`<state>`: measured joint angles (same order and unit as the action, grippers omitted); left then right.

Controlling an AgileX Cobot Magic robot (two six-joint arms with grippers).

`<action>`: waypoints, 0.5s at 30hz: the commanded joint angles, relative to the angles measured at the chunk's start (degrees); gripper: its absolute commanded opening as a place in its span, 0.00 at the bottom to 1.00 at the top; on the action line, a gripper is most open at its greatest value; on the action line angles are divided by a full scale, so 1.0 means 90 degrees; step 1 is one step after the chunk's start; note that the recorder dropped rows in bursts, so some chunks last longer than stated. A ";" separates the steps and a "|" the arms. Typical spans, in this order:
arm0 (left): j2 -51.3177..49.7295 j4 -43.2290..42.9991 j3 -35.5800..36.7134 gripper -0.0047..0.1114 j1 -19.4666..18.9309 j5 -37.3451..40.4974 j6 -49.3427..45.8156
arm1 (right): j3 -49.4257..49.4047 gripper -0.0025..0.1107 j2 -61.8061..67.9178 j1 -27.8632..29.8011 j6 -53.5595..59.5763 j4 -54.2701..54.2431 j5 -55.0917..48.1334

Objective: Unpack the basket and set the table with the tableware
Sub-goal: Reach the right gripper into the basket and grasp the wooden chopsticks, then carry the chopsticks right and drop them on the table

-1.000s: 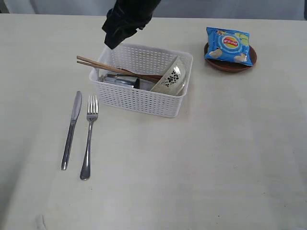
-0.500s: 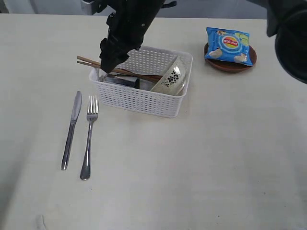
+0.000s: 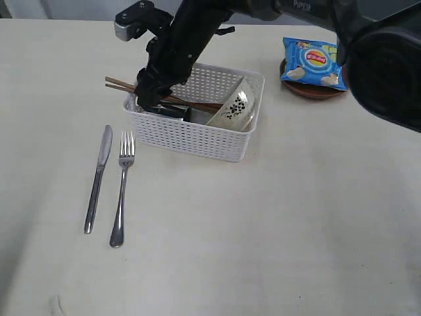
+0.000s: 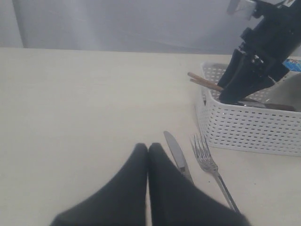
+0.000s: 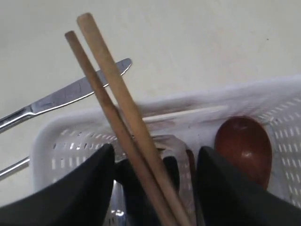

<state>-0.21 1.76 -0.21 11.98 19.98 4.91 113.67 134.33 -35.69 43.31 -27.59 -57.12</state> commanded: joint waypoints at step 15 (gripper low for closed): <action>0.0023 -0.0005 0.0024 0.04 0.0029 -0.0014 -0.0019 | 0.0282 0.02 -0.0506 0.0034 0.0312 0.0228 0.0249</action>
<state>-0.21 1.76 -0.21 11.98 19.98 4.91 114.45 132.11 -35.69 45.95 -26.11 -54.77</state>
